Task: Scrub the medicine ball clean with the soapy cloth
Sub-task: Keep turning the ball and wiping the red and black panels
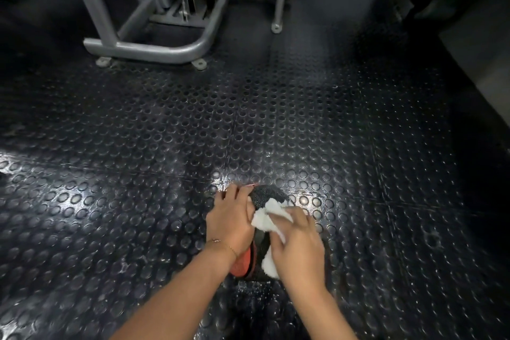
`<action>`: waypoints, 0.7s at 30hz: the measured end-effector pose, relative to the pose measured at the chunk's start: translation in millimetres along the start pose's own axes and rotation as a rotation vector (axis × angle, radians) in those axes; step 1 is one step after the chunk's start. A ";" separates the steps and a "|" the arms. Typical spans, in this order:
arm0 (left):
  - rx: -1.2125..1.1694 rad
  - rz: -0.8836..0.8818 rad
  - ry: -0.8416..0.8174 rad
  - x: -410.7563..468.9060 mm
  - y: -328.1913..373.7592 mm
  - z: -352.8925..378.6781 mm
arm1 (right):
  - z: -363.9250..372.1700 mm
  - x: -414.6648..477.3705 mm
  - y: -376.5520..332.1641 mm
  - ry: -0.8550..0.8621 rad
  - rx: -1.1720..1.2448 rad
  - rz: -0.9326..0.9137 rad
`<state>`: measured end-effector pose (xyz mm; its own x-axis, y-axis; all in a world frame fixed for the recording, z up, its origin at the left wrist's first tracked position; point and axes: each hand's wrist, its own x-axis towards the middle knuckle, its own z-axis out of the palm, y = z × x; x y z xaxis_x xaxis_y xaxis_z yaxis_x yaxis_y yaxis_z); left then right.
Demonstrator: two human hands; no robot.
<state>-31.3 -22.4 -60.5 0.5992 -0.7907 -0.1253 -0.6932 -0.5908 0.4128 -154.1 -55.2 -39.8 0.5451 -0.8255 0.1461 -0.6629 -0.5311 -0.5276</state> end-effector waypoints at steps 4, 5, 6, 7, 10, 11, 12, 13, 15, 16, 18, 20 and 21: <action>-0.006 -0.003 0.036 -0.3 1.1 2.6 | 10.6 35.9 19.0 -0.074 0.045 0.271; 0.000 -0.002 0.033 -0.6 2.7 3.6 | 9.5 50.6 24.8 -0.107 0.041 0.330; 0.005 0.010 0.032 -1.0 4.4 4.8 | 6.1 61.4 28.6 -0.142 0.062 0.373; 0.006 0.028 0.034 -1.2 5.2 5.5 | 6.0 66.3 32.1 -0.146 0.060 0.384; 0.000 0.083 0.044 1.4 0.3 6.1 | 3.1 43.5 31.2 -0.104 -0.011 0.273; -0.005 0.100 0.045 2.3 -4.5 6.1 | 0.7 27.5 26.2 -0.069 -0.005 0.191; -0.010 0.117 0.040 1.8 -10.6 6.0 | -2.5 11.8 20.9 -0.041 0.048 0.089; -0.019 0.138 0.040 0.4 -16.5 5.7 | -3.2 1.5 18.5 -0.021 0.037 -0.009; -0.059 0.191 0.070 -5.8 -27.6 6.8 | -5.0 6.8 18.8 -0.044 0.023 -0.050; -0.075 0.211 0.093 -9.7 -31.8 8.4 | -6.7 18.6 17.5 -0.092 0.042 0.012; -0.088 0.215 0.120 -15.7 -35.3 11.2 | -1.8 48.8 17.7 -0.220 0.044 0.115; -0.103 0.184 0.122 -17.8 -34.9 13.5 | 0.1 72.5 14.3 -0.297 0.019 0.151; -0.114 0.166 0.129 -16.9 -35.0 13.3 | 0.6 75.5 13.8 -0.292 -0.002 0.120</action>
<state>-22.5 9.5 -84.9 0.5318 -0.8443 0.0663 -0.7412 -0.4262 0.5186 -121.7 -124.7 -36.5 0.5869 -0.7929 -0.1639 -0.7323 -0.4335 -0.5252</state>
